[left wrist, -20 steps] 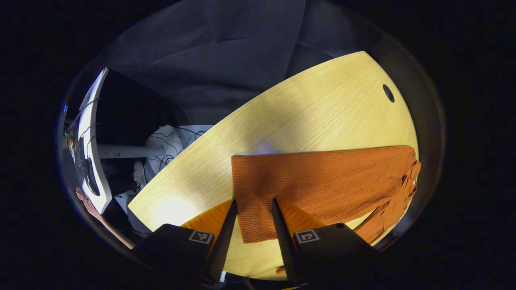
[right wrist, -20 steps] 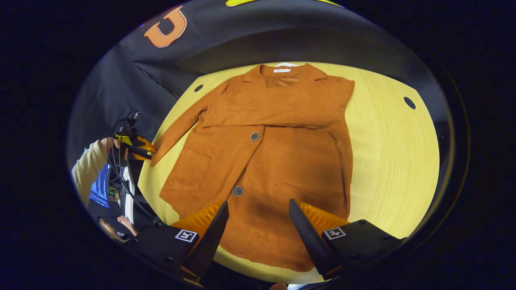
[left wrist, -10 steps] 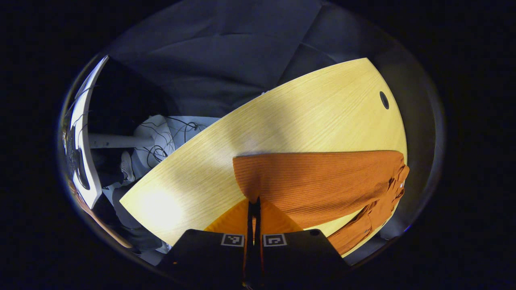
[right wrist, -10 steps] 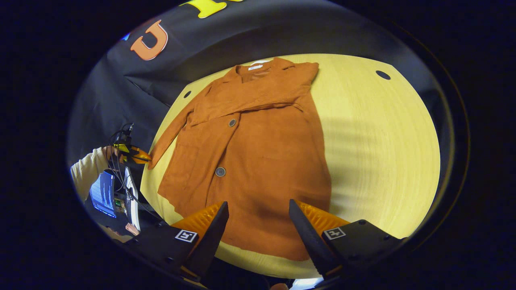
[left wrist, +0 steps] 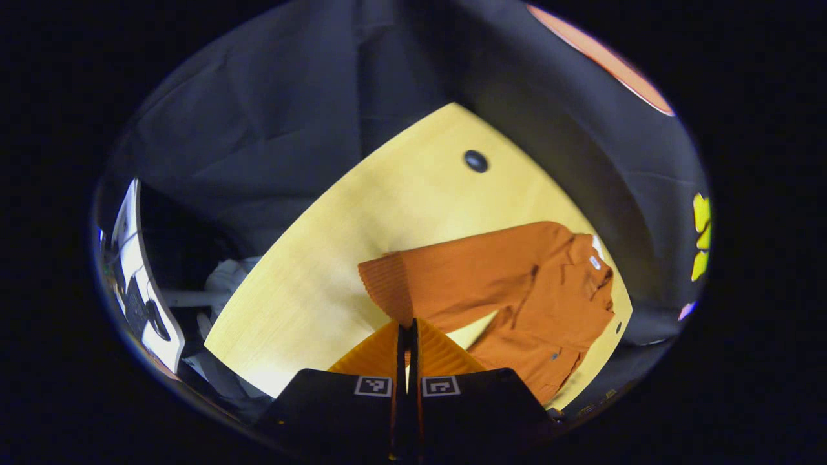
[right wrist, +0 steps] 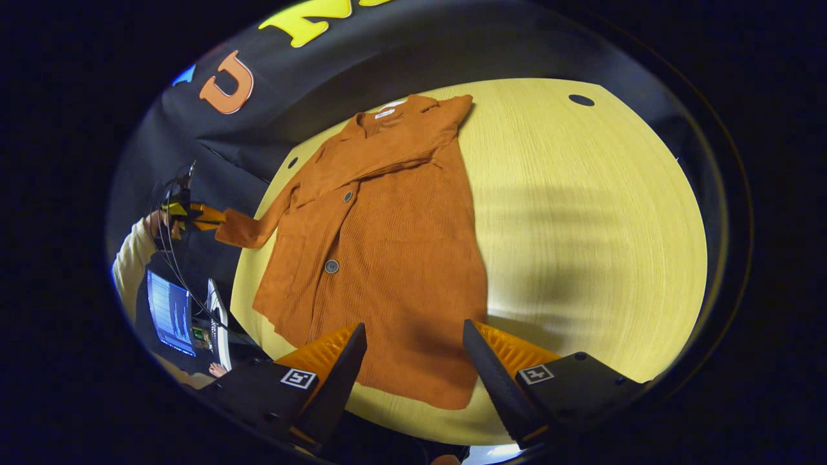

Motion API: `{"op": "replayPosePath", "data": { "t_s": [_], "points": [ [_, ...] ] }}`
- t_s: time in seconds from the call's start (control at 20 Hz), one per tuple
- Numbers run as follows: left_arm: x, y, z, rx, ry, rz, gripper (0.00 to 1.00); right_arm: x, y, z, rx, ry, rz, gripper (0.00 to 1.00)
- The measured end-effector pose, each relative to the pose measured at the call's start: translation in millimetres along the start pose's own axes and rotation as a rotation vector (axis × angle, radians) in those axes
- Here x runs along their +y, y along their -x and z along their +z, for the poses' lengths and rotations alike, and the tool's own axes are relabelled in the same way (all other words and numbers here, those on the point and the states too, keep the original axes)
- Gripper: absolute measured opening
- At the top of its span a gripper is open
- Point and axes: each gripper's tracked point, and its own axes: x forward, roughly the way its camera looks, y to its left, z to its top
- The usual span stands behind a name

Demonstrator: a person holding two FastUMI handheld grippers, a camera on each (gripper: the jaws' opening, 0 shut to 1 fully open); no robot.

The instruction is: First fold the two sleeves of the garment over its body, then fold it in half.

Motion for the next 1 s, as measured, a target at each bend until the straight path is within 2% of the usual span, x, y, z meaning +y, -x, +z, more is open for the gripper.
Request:
{"op": "replayPosePath", "data": {
  "t_s": [0.2,0.45,0.55,0.6,0.7,0.8,0.9,0.95,1.0],
  "points": [
    [-112.4,6.2,-10.1,-0.029,-0.189,-0.04,0.03,-15.7,10.5,13.3,-0.052,-0.023,0.022,0.97],
    [-263.0,-13.2,-46.0,-0.045,-0.383,-0.144,0.03,-55.6,27.0,4.8,-0.087,-0.06,0.003,0.97],
    [-325.0,-23.7,-70.2,-0.029,-0.44,-0.213,0.03,-72.4,36.5,-4.0,-0.096,-0.099,-0.007,0.97],
    [-354.5,-28.9,-82.2,-0.022,-0.461,-0.246,0.03,-80.5,40.9,-9.8,-0.102,-0.116,-0.01,0.93],
    [-404.9,-41.3,-106.4,0.001,-0.502,-0.289,0.03,-100.0,48.0,-21.8,-0.103,-0.147,-0.032,0.97],
    [-445.5,-52.9,-123.6,0.018,-0.526,-0.315,0.03,-117.7,55.8,-30.9,-0.101,-0.166,-0.071,0.97],
    [-469.9,-66.9,-128.6,0.016,-0.52,-0.282,0.03,-127.2,58.7,-34.2,-0.108,-0.174,-0.102,0.97],
    [-481.1,-74.2,-128.5,0.011,-0.504,-0.272,0.03,-130.3,62.1,-35.7,-0.118,-0.176,-0.108,0.93],
    [-461.5,-98.9,-147.1,0.011,-0.502,-0.256,0.03,-131.5,63.0,-39.1,-0.124,-0.18,-0.11,0.93]
  ]
}}
